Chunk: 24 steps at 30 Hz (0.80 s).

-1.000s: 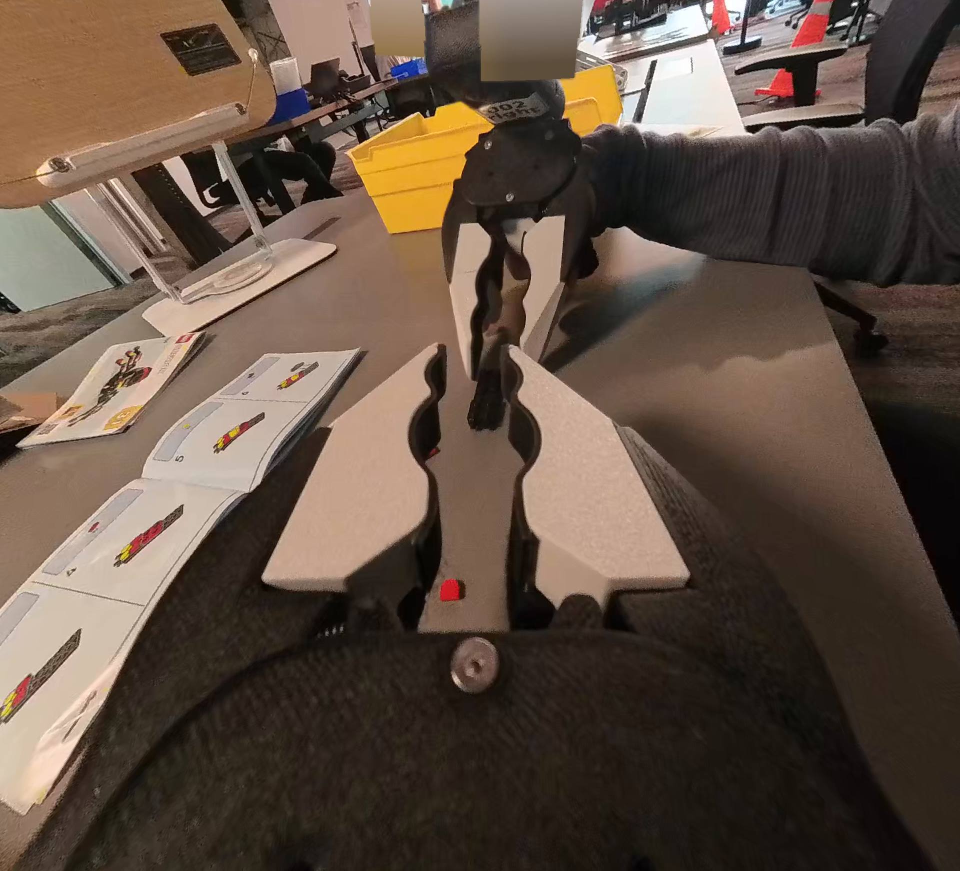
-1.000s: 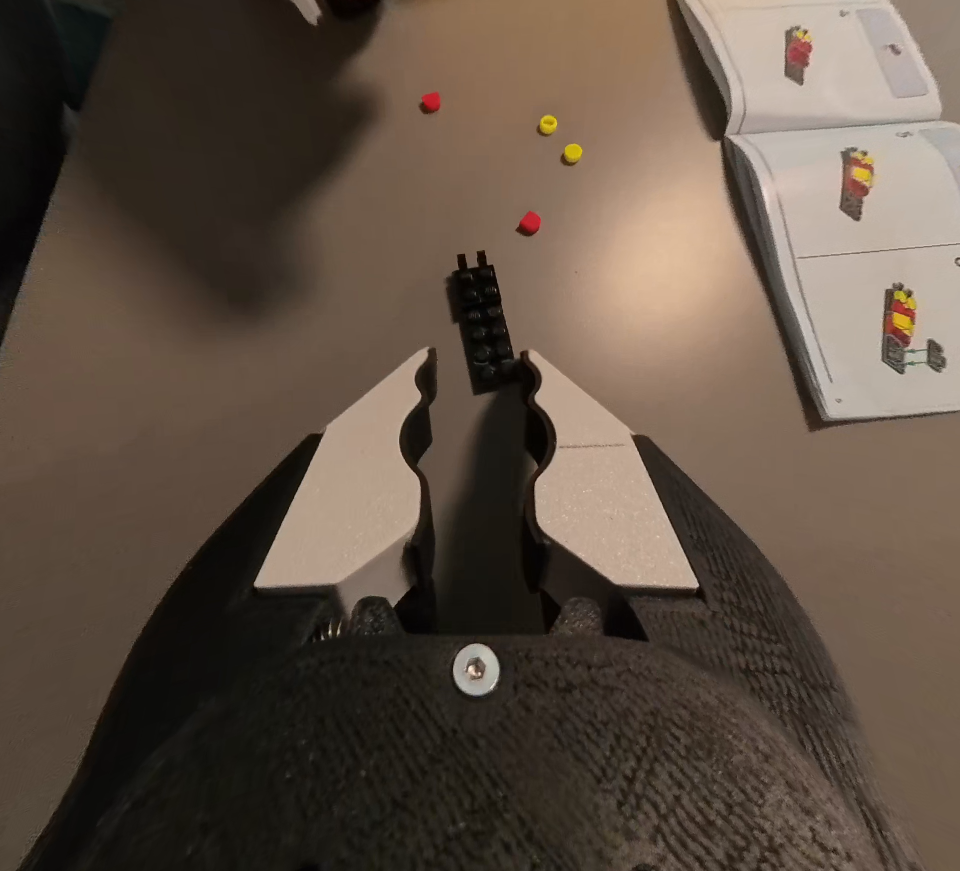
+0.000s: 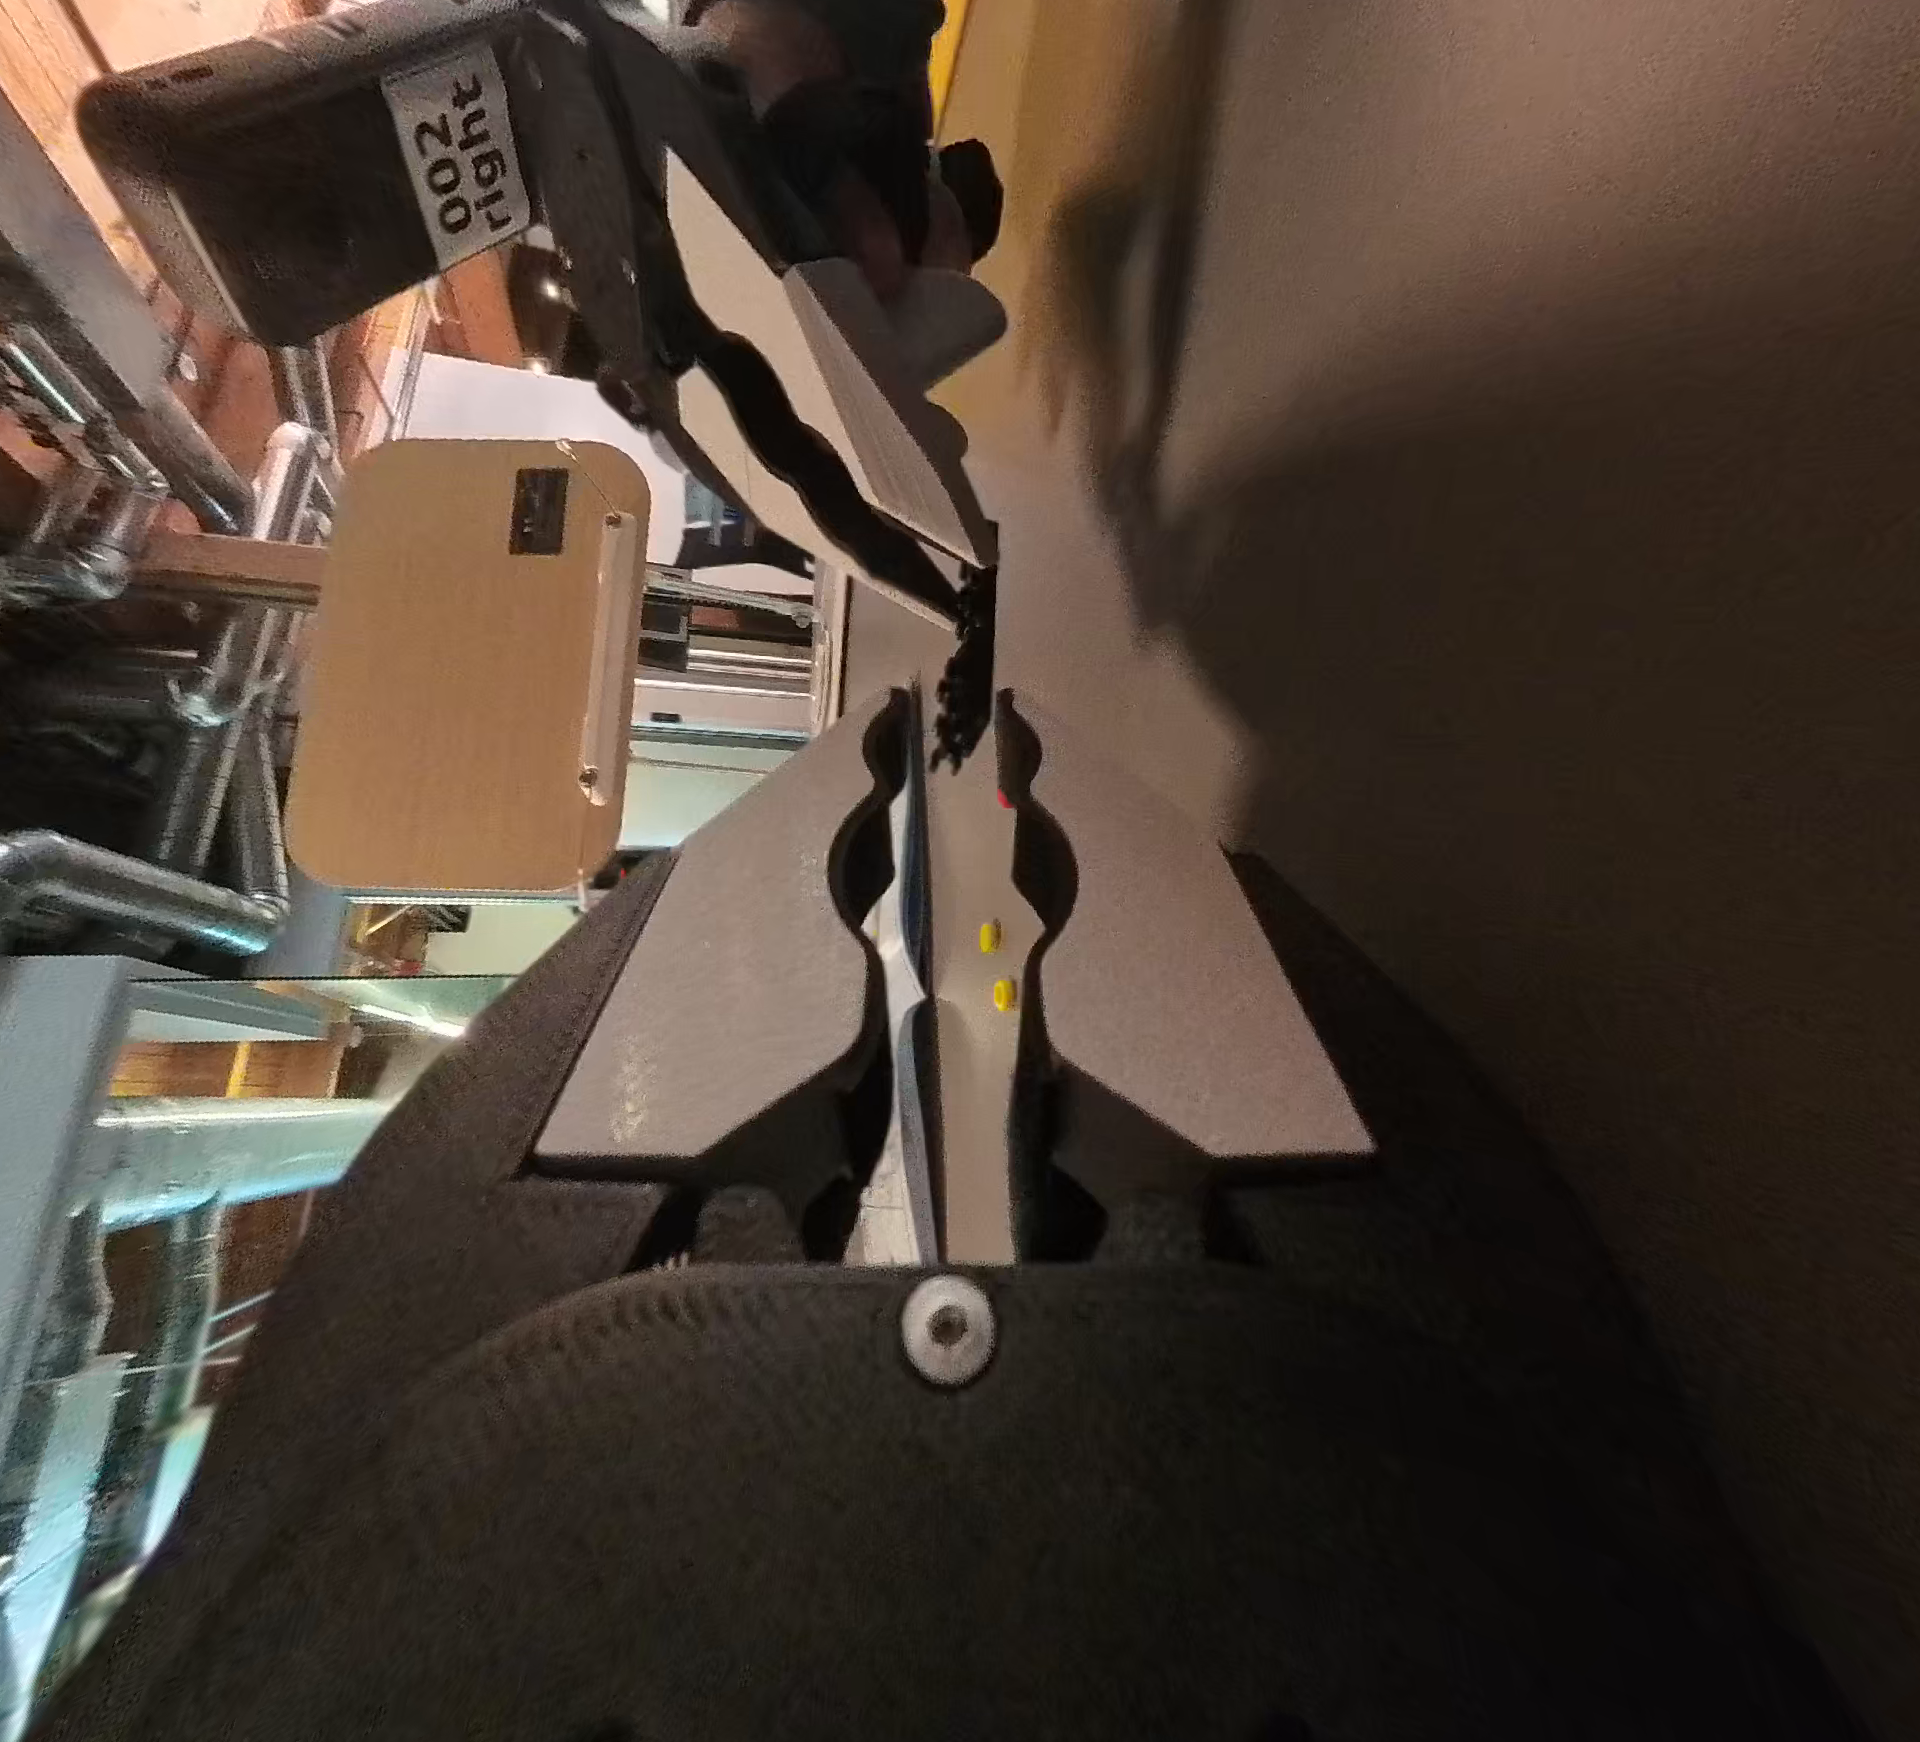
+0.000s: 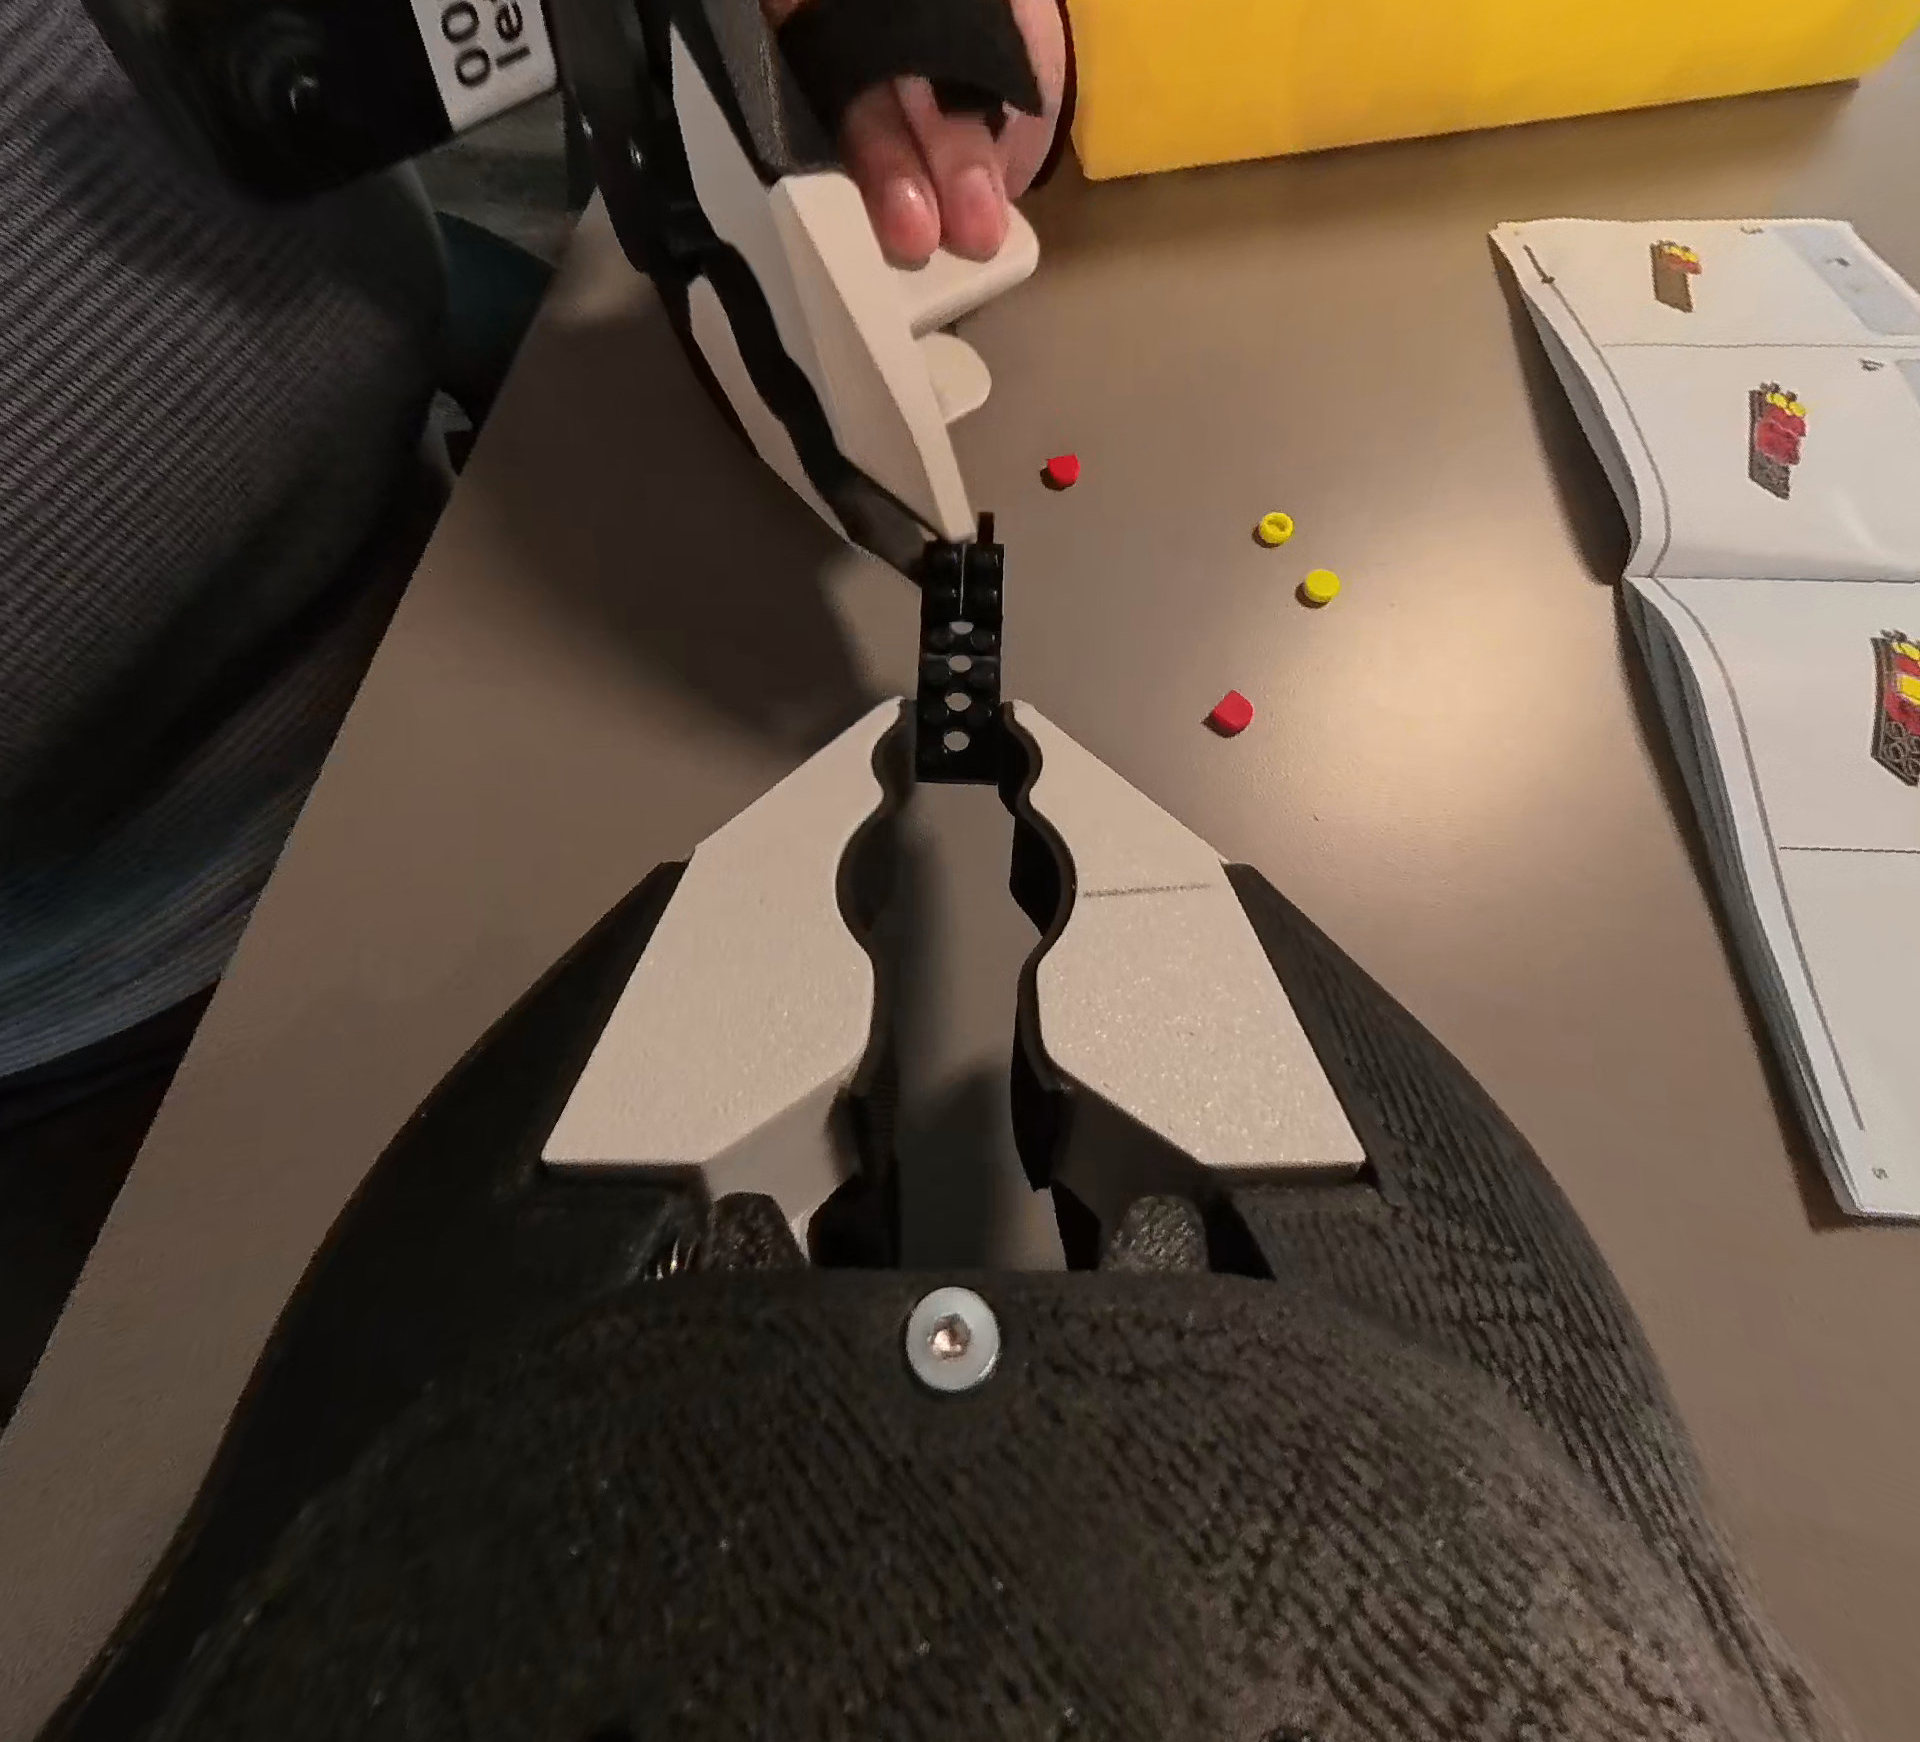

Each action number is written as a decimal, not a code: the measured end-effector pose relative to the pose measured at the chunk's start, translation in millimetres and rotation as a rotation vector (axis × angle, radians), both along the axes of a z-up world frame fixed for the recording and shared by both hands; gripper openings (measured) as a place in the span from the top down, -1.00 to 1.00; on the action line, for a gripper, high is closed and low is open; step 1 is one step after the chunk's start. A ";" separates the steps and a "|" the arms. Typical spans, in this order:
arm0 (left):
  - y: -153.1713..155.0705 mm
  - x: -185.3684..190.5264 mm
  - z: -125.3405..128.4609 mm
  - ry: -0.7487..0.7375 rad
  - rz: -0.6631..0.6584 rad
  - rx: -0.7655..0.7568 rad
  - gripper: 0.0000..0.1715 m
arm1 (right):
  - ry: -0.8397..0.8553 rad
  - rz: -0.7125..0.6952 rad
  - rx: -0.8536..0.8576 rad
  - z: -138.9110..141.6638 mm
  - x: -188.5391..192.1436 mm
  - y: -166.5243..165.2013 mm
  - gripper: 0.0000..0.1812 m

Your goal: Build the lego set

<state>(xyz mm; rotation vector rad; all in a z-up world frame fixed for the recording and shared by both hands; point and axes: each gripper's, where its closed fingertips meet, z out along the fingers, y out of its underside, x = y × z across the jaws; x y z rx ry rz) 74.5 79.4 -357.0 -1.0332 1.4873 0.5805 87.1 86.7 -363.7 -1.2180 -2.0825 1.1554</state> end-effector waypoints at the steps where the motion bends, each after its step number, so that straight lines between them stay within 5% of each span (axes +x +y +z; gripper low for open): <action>1: 0.2 0.0 0.5 0.006 0.000 0.012 0.85 | 0.006 0.001 -0.006 1.5 -0.1 -0.2 0.85; 10: -1.0 -0.2 6.1 0.027 -0.010 0.075 0.91 | 0.070 -0.011 -0.077 11.9 -1.6 4.2 0.80; 15: -0.3 -6.7 -0.8 0.055 0.001 0.061 0.91 | 0.135 -0.277 -0.209 20.0 -31.3 62.2 0.70; 20: -1.3 -10.7 -9.2 0.085 -0.003 0.053 0.91 | -0.006 -0.267 -0.014 -10.1 -63.7 63.5 0.78; 24: 0.2 -14.5 -9.8 0.081 0.009 0.043 0.91 | -0.063 -0.258 -0.029 -17.2 -80.2 58.0 0.82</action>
